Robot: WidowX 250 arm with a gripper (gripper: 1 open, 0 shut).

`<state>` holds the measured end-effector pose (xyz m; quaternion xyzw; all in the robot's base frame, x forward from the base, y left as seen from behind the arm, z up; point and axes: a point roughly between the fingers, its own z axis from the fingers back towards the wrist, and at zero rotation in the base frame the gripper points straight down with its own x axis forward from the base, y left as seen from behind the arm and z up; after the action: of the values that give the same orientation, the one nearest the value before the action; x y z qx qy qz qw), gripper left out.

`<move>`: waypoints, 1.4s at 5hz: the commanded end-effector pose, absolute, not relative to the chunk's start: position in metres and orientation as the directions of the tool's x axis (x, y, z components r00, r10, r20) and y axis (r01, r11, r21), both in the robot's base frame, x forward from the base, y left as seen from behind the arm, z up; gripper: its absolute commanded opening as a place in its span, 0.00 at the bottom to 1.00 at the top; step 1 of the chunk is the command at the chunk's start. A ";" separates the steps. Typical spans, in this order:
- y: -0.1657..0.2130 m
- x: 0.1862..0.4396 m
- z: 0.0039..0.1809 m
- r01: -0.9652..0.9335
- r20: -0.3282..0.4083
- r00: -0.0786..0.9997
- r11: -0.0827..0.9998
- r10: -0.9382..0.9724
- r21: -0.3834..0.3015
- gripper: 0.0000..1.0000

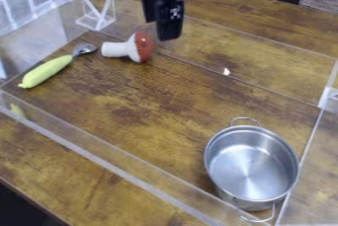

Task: Remove the mushroom from the silver pot and put it on the table

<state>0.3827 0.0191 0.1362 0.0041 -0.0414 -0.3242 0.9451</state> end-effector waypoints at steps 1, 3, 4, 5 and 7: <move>0.035 0.385 0.158 0.540 0.124 0.827 0.836 -0.549 0.096 1.00; 0.034 0.381 0.161 0.507 0.123 0.846 0.854 -0.519 0.118 1.00; 0.028 0.383 0.159 0.507 0.126 0.845 0.853 -0.520 0.122 1.00; 0.024 0.387 0.157 0.539 0.129 0.823 0.833 -0.553 0.126 1.00; 0.020 0.392 0.169 0.581 0.141 0.786 0.798 -0.601 0.164 1.00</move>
<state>0.3879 0.0238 0.1346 0.0365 -0.0485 -0.3088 0.9492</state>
